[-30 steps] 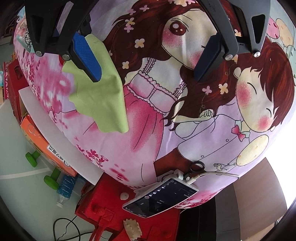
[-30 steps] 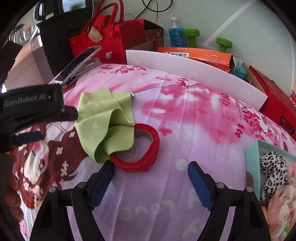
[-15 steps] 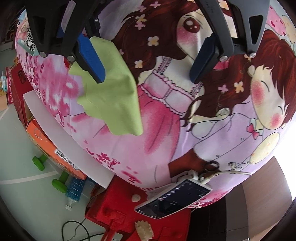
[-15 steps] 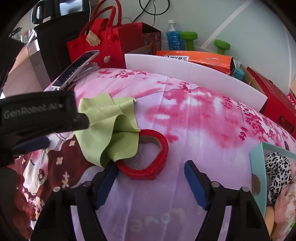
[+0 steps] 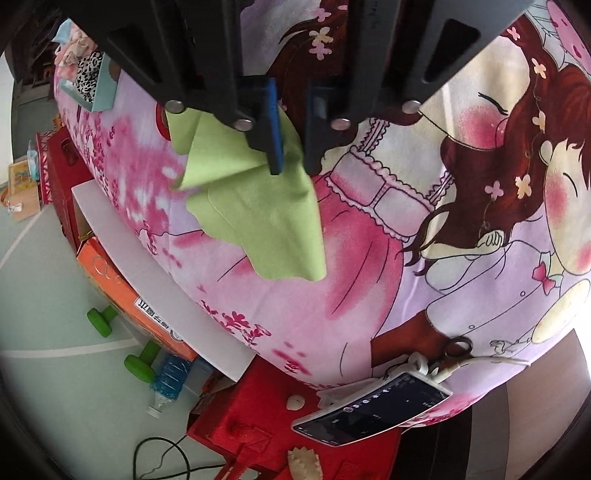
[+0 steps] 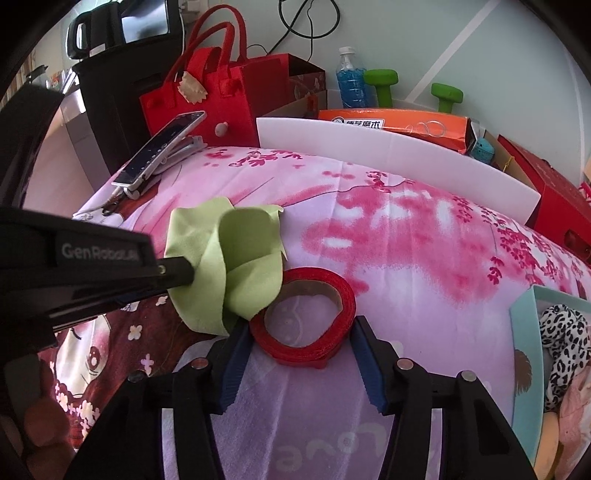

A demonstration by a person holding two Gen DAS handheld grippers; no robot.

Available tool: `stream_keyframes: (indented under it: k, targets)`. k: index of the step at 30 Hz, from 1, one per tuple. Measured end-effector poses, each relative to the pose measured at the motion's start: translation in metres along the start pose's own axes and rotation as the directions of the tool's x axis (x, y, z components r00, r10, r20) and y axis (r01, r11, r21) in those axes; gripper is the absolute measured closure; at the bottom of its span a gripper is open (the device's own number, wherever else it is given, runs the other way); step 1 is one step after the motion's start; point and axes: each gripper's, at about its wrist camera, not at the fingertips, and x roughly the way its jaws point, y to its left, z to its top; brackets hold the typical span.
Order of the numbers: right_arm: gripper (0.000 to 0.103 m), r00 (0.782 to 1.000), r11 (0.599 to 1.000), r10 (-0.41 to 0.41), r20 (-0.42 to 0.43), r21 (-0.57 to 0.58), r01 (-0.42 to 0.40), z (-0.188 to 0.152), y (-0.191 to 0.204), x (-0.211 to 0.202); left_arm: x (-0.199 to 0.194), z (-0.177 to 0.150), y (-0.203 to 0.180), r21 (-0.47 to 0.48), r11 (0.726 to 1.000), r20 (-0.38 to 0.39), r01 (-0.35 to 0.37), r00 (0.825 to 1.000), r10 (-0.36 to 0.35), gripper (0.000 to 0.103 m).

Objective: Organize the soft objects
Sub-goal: 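Grasp the green cloth with the left tool while the right tool grasps the red ring, then carry the green cloth and red ring over the white tray with both tools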

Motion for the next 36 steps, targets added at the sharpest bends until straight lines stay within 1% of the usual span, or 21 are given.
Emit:
stream_keyframes:
  k: [5,10,14,19,25,29,34,36]
  targets:
    - [0.046,1.000,1.000,-0.001,-0.007,0.011,0.001,-0.001,-0.007,-0.002,0.000,-0.001,0.002,-0.010,1.000,0.001,0.009,1.000,-0.008,0.097]
    - [0.046,1.000,0.999,-0.020,-0.018,0.041,0.020,-0.001,-0.020,-0.004,-0.002,0.000,0.002,-0.015,1.000,0.004,0.023,1.000,-0.023,0.099]
    - [0.046,0.999,0.997,-0.037,-0.026,0.063,0.039,-0.001,-0.029,-0.008,-0.009,0.002,0.003,-0.027,0.998,0.011,0.062,0.998,-0.062,0.100]
    - [0.047,0.999,0.995,-0.043,-0.018,0.087,0.045,0.000,-0.039,-0.017,-0.021,0.004,-0.004,-0.023,0.992,0.029,0.125,0.992,-0.125,0.100]
    - [0.047,0.998,0.993,-0.053,0.014,0.104,0.052,0.005,-0.048,-0.037,-0.039,0.006,-0.017,0.010,0.985,0.063,0.174,0.983,-0.174,0.100]
    - [0.047,0.996,0.993,-0.071,0.049,0.102,0.066,0.010,-0.053,-0.059,-0.057,0.007,-0.029,0.045,0.982,0.102,0.186,0.977,-0.190,0.100]
    - [0.047,0.991,0.990,-0.105,0.082,0.104,0.097,0.014,-0.060,-0.085,-0.088,0.003,-0.047,0.102,0.968,0.147,0.229,0.959,-0.242,0.100]
    - [0.047,0.989,0.989,-0.117,0.093,0.107,0.106,0.014,-0.064,-0.095,-0.099,0.001,-0.054,0.127,0.964,0.162,0.232,0.954,-0.251,0.100]
